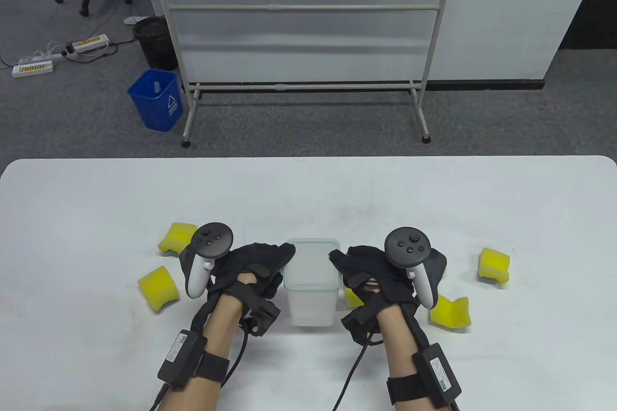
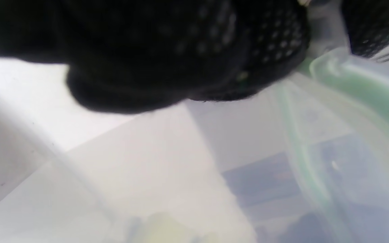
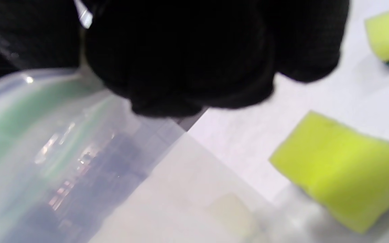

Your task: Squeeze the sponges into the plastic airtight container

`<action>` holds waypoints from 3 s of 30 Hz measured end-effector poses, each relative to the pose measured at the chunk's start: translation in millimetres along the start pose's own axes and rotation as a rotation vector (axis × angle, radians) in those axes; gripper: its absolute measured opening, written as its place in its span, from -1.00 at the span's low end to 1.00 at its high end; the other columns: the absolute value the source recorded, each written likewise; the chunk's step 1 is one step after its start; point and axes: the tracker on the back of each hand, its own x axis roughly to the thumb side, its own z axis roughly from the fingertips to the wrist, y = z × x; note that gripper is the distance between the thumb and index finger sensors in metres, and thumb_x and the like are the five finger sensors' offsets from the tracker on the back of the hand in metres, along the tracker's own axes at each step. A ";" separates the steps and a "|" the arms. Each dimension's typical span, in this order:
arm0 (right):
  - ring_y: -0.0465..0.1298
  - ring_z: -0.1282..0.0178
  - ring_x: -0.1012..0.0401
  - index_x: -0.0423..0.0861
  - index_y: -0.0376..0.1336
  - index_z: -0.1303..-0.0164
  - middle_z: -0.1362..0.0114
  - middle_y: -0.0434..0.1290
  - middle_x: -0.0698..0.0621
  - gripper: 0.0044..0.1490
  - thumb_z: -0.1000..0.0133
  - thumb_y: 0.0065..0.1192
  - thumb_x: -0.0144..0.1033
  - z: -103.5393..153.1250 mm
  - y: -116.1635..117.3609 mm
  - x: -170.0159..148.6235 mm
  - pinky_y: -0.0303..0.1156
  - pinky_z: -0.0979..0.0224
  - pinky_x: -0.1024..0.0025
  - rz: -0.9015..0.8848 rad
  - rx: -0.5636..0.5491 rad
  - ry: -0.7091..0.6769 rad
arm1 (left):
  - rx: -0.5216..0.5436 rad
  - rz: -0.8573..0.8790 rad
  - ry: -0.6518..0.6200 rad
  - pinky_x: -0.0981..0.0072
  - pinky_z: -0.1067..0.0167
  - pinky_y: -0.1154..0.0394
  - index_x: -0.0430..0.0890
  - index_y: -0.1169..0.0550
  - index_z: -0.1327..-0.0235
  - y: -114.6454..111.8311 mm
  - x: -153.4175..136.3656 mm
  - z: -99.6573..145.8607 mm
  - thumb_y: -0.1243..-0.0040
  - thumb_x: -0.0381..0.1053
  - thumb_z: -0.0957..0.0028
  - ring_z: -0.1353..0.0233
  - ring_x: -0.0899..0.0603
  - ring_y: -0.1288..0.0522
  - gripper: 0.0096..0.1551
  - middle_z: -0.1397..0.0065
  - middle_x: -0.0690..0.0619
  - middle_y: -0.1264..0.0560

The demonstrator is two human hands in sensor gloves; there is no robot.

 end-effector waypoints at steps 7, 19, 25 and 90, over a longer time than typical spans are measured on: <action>0.68 0.32 0.16 -0.07 0.62 0.39 0.23 0.72 -0.02 -0.43 0.04 0.42 0.25 7.4 -6.3 13.1 0.57 -0.01 0.13 0.133 -0.068 -0.045 | 0.118 -0.179 0.025 0.28 0.50 -0.73 -0.02 -0.74 0.49 6.2 18.7 12.9 -0.20 0.48 0.06 0.56 0.08 -0.72 -0.43 0.52 0.14 -0.74; 0.65 -0.04 0.02 -0.11 0.53 -0.07 -0.16 0.64 -0.10 -0.19 -0.04 0.19 0.35 48.8 -38.7 53.9 0.47 -0.26 0.00 -0.223 -0.017 -0.371 | 0.121 0.159 -0.227 0.24 0.34 -0.73 -0.08 -0.68 0.18 54.1 55.2 60.2 -0.19 0.32 -0.02 0.38 0.03 -0.74 -0.49 0.28 0.04 -0.74; 0.60 -0.24 -0.06 -0.11 0.46 -0.28 -0.35 0.56 -0.16 -0.11 -0.04 0.17 0.36 49.4 -53.9 44.4 0.40 -0.39 -0.08 -0.281 -0.096 -0.353 | 0.119 0.277 -0.176 0.24 0.27 -0.72 -0.10 -0.63 0.07 97.7 16.9 61.2 -0.19 0.27 -0.04 0.31 0.02 -0.74 -0.50 0.19 0.03 -0.72; 0.58 -0.29 -0.09 -0.13 0.45 -0.33 -0.40 0.54 -0.17 -0.09 -0.06 0.18 0.35 34.0 -63.2 26.2 0.38 -0.41 -0.11 -0.292 -0.081 -0.303 | 0.425 -1.177 0.451 -0.11 -0.27 -0.54 -0.04 -0.50 -0.22 80.5 -121.0 37.2 -0.35 0.17 0.11 -0.23 -0.22 -0.64 -0.35 -0.30 -0.14 -0.57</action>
